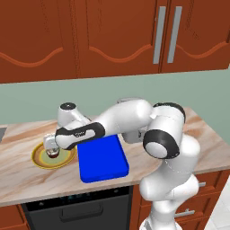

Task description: Move the dessert items from the plates to the tray.

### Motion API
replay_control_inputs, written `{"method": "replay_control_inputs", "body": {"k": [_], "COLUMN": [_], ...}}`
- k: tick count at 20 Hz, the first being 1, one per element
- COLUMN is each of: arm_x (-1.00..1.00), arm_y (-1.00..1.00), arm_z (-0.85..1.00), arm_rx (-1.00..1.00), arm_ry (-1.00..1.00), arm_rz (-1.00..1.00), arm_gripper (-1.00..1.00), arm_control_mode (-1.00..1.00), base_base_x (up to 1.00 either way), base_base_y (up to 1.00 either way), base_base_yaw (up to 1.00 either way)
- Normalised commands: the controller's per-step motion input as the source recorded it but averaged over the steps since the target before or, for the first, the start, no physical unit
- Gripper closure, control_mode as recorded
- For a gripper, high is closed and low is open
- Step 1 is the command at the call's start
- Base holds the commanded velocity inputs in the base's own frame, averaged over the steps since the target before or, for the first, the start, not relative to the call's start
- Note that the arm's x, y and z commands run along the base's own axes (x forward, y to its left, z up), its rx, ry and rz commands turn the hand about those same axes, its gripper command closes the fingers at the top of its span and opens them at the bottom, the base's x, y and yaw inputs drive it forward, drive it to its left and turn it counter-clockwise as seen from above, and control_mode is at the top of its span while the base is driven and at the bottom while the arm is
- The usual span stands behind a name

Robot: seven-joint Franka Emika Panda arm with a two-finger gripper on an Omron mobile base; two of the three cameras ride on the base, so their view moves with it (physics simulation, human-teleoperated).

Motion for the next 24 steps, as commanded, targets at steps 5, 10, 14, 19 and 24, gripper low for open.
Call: {"method": "replay_control_inputs", "body": {"k": [5, 10, 14, 19, 24], "arm_x": [0.11, 0.18, 0.24, 0.3, 0.26], "arm_y": [0.14, 0.1, 0.08, 0.13, 0.17], "arm_z": [-0.15, -0.01, -0.01, -0.14, -0.15], "arm_rx": [0.0, -0.01, 0.0, 0.0, 0.0], "arm_ry": [0.0, 0.0, 0.0, 0.0, 0.0], "arm_rz": [0.0, 0.0, 0.0, 0.0, 0.0], "arm_gripper": [-1.0, -1.0, -1.0, -1.0, -1.0], "arm_control_mode": [-1.0, -1.0, -1.0, -1.0, -1.0], "base_base_x": [0.0, 0.0, 0.0, 0.0, 0.0], "base_base_y": [0.0, 0.0, 0.0, 0.0, 0.0], "base_base_yaw": [0.0, 0.0, 0.0, 0.0, 0.0]}}
